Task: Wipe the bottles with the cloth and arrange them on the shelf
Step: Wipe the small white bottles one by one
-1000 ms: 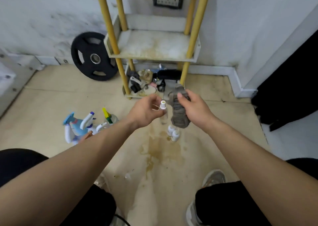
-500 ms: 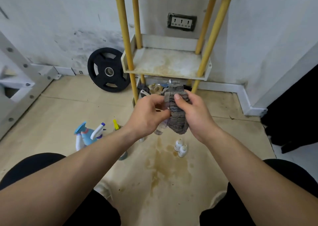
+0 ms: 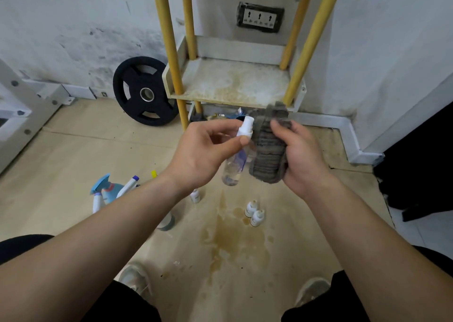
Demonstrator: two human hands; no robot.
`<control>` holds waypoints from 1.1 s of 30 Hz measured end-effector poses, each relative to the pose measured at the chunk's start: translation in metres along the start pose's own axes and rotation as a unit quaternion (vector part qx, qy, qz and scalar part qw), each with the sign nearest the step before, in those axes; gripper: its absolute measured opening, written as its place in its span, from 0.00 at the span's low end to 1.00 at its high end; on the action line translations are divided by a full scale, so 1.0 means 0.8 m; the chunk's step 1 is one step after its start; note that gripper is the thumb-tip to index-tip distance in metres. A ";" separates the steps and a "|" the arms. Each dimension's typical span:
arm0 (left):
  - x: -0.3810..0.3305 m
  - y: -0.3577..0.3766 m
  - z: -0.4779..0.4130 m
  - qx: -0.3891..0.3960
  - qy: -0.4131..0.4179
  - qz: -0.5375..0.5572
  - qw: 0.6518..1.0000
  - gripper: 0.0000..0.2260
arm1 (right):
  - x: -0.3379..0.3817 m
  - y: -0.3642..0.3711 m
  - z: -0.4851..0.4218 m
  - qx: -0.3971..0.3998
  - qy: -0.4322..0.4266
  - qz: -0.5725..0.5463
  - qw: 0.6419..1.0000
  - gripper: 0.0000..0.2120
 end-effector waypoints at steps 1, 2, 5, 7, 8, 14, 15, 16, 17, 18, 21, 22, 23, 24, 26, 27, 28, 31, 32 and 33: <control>0.003 -0.001 -0.001 -0.003 -0.009 0.003 1.000 0.08 | -0.002 0.003 0.000 0.016 0.011 -0.033 0.999 0.15; 0.008 -0.002 -0.002 -0.004 -0.018 0.006 1.000 0.08 | -0.003 0.007 0.001 0.029 0.018 -0.054 0.998 0.17; 0.014 0.000 0.000 -0.003 -0.030 0.010 0.999 0.09 | 0.002 0.028 0.011 0.059 -0.020 -0.019 0.998 0.16; 0.012 0.004 0.003 -0.003 -0.024 0.009 1.000 0.10 | 0.000 0.039 0.017 0.046 -0.061 0.055 0.996 0.12; 0.010 0.005 0.004 -0.005 -0.023 0.010 1.000 0.10 | -0.001 0.040 0.017 0.031 -0.075 0.082 0.993 0.11; 0.007 -0.002 0.006 -0.055 -0.059 0.074 0.994 0.12 | -0.017 0.026 0.010 -0.017 -0.074 0.174 0.982 0.11; 0.007 -0.004 0.005 -0.061 -0.065 0.092 0.992 0.12 | -0.017 0.023 0.011 -0.022 -0.067 0.151 0.986 0.11; 0.007 -0.005 0.005 -0.064 -0.072 0.108 0.989 0.12 | -0.014 0.021 0.013 -0.024 -0.065 0.119 0.991 0.12; 0.009 -0.005 0.005 -0.064 -0.080 0.118 0.988 0.11 | -0.009 0.021 0.016 -0.022 -0.069 0.085 0.994 0.12; 0.012 -0.004 0.006 -0.061 -0.088 0.124 0.987 0.11 | -0.003 0.023 0.020 -0.019 -0.079 0.063 0.995 0.12; 0.016 0.004 0.009 -0.056 -0.101 0.139 0.983 0.11 | 0.007 0.041 0.032 0.004 -0.129 0.094 0.987 0.11; 0.018 0.006 0.011 -0.059 -0.105 0.149 0.981 0.11 | 0.004 0.048 0.035 0.008 -0.137 0.126 0.983 0.10; 0.021 0.008 0.013 -0.064 -0.111 0.153 0.980 0.11 | -0.002 0.054 0.036 0.007 -0.141 0.164 0.976 0.11; 0.025 0.009 0.015 -0.066 -0.117 0.152 0.979 0.11 | -0.009 0.058 0.037 0.003 -0.146 0.202 0.969 0.14; 0.033 0.015 0.020 -0.055 -0.129 0.146 0.979 0.11 | -0.017 0.056 0.035 -0.008 -0.150 0.229 0.962 0.17; 0.037 0.018 0.022 -0.047 -0.137 0.150 0.978 0.11 | -0.019 0.052 0.034 -0.012 -0.146 0.219 0.965 0.16; 0.041 0.021 0.024 -0.041 -0.146 0.157 0.976 0.12 | -0.019 0.047 0.032 -0.016 -0.139 0.207 0.968 0.14; 0.046 0.020 0.027 -0.040 -0.170 0.180 0.968 0.13 | -0.017 0.039 0.024 -0.021 -0.124 0.166 0.978 0.10; 0.047 0.018 0.027 -0.043 -0.174 0.182 0.967 0.12 | -0.018 0.037 0.022 -0.020 -0.119 0.158 0.980 0.09; 0.047 0.016 0.026 -0.047 -0.175 0.177 0.967 0.12 | -0.020 0.038 0.020 -0.016 -0.117 0.159 0.980 0.09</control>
Point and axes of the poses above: each hand's wrist, its own z-axis away from the middle knuckle, its own y-axis out of the palm, x = y × z, the point moved 10 cm from there along -z, towards the middle knuckle, and after that the axes turned 12 degrees about y, right-handed, at the moved point
